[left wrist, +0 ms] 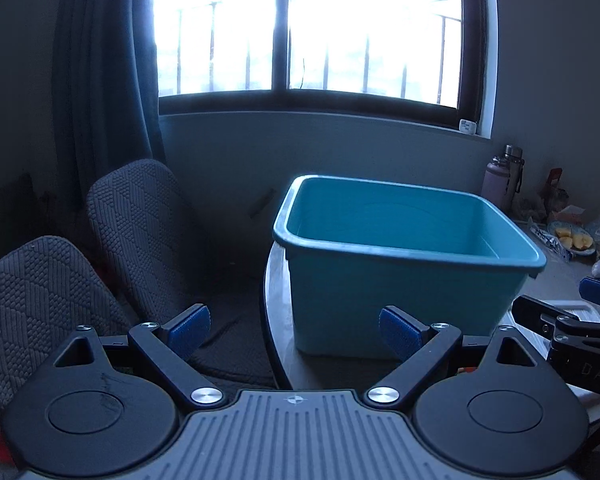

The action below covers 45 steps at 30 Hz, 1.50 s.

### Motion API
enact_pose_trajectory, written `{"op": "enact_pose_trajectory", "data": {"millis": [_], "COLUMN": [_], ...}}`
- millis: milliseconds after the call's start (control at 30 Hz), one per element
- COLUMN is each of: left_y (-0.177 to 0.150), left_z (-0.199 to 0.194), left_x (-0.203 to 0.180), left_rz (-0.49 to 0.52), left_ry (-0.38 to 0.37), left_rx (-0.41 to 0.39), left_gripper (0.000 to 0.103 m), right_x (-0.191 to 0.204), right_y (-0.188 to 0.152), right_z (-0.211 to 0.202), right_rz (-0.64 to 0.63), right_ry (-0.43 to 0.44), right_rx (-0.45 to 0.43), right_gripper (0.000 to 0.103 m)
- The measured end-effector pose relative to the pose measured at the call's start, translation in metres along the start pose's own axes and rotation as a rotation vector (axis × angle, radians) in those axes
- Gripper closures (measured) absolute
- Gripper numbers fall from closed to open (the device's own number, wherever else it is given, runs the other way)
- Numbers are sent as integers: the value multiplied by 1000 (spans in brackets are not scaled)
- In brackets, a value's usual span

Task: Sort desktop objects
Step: 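Withdraw from bin and move right tool to remaining red canister, then close right tool around second red canister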

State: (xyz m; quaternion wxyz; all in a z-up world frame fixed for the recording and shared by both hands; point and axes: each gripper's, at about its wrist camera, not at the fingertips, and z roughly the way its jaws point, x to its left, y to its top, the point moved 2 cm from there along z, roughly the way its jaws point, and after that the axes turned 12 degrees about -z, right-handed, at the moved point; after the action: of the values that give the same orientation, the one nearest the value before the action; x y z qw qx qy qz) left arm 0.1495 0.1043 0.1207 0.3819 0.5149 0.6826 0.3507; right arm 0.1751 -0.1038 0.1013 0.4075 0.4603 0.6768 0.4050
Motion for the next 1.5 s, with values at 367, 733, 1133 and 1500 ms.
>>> {"op": "enact_pose_trajectory", "data": {"millis": [367,733,1133,1500], "left_y": [-73,-105,-91,-82], "left_z": [-10,9,53,82], "left_x": [38,65,70,78], "left_rz": [-21,-54,-66,-79], "left_ry": [44,119,173,229], "left_rx": [37,75,94,111], "left_gripper": [10,10,10,10], "right_x": [35,55,60,65], "right_y": [-58,-88,-84,-83], "right_z": [-19,1,48,90], "right_rz": [1,17,7,-8], "right_ry": [8,17,57,93], "right_rx": [32,62,85,100], "right_gripper": [12,12,12,12]}}
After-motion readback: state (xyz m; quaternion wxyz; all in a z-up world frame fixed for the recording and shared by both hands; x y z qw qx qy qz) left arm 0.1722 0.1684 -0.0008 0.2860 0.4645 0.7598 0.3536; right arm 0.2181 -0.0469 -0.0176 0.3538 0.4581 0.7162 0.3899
